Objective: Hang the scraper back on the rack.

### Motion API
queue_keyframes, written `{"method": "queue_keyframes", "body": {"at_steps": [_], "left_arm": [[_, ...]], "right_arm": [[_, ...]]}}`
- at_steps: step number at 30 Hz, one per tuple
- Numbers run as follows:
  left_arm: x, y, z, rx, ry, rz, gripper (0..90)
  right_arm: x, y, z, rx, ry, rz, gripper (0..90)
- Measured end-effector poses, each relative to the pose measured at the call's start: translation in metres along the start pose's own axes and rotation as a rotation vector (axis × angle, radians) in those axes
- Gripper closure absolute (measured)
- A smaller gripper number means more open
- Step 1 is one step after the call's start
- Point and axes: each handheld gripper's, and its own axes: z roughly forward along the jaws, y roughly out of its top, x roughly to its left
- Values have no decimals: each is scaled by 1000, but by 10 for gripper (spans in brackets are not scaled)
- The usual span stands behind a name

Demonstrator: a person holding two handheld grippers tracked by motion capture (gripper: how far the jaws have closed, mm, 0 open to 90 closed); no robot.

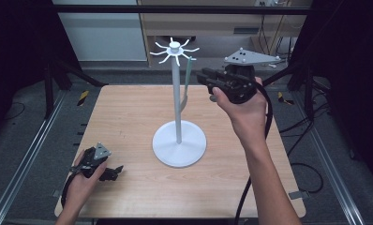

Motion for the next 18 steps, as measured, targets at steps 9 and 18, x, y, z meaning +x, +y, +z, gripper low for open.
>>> {"method": "queue_keyframes", "body": {"at_steps": [9,18], "left_arm": [[0,0,0,8,-3,6,30],[0,0,1,10,-5,7,30]], "right_arm": [[-11,-20,-7,44,-51,12,717],[-18,-32,-8,64,-91,31,583]]}}
